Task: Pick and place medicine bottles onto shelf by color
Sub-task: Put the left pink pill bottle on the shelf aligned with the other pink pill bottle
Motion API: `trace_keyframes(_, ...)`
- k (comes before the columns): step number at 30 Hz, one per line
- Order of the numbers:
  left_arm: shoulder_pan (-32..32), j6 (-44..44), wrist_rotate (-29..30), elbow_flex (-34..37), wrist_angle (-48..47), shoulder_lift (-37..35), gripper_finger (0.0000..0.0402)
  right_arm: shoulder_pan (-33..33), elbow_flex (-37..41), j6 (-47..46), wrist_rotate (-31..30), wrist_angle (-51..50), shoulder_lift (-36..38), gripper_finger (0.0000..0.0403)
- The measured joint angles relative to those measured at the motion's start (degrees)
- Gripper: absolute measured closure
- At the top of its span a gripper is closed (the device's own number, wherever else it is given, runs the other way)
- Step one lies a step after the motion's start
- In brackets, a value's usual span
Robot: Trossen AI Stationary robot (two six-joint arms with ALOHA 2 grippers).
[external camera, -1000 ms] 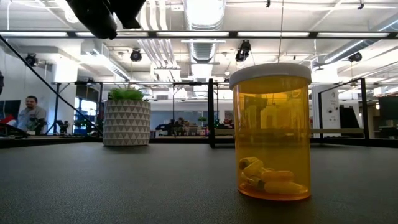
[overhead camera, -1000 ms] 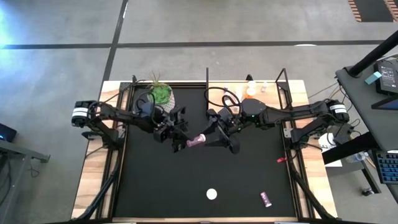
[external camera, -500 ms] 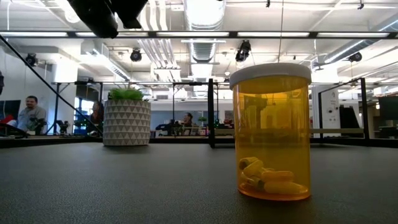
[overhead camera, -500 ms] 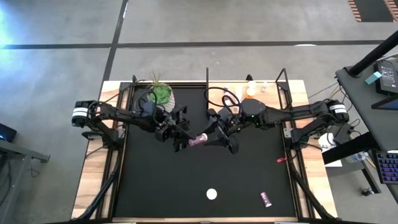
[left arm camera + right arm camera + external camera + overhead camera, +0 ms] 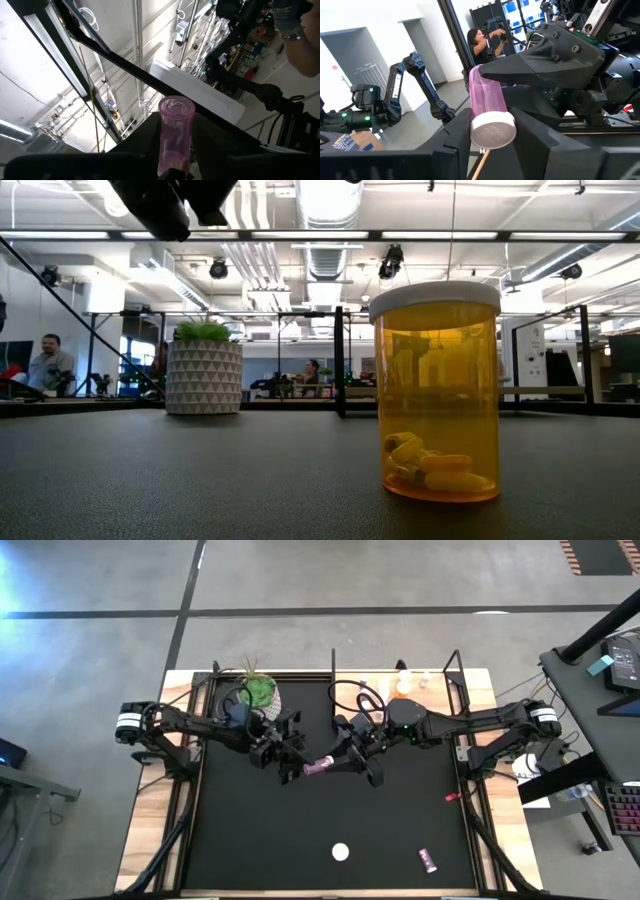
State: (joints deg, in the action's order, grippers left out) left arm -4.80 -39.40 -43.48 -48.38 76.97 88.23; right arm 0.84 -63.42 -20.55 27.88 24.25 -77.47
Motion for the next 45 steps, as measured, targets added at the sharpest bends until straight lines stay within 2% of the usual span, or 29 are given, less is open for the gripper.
trace_keyframes(4,0.0,0.0,0.0,0.0,0.0,0.0,0.0324,0.0,0.0,0.1,0.0,0.0,0.0,0.03)
trace_keyframes(9,0.0,0.3,0.1,0.0,0.0,0.0,0.0324,0.0,0.0,0.1,0.1,-0.1,0.0,0.0298)
trace_keyframes(14,0.1,9.2,3.8,0.0,0.5,0.0,0.0317,0.0,0.0,0.0,0.2,-0.4,0.1,0.0298)
trace_keyframes(19,0.1,14.8,6.6,0.0,0.1,0.0,0.0271,-0.1,0.0,0.2,0.1,-0.6,0.1,0.0298)
trace_keyframes(26,-0.1,15.1,8.5,0.0,-5.1,0.0,0.0198,0.0,0.0,0.2,0.6,-1.3,0.3,0.0298)
trace_keyframes(29,0.0,15.1,14.7,0.1,-7.7,0.0,0.0179,-0.1,0.0,0.2,0.4,-2.4,1.1,0.0298)
trace_keyframes(34,-0.4,15.0,30.7,0.6,-14.8,-1.7,0.0169,-1.7,-0.1,2.4,-4.7,-10.0,4.8,0.0298)
trace_keyframes(41,-0.3,18.7,43.0,1.1,-28.4,-3.0,0.0168,-6.0,0.0,7.4,-20.2,-28.7,9.0,0.0298)
trace_keyframes(45,-0.5,24.3,48.6,1.4,-34.8,-2.9,0.0168,-9.2,0.0,7.1,-22.7,-38.3,9.7,0.0298)
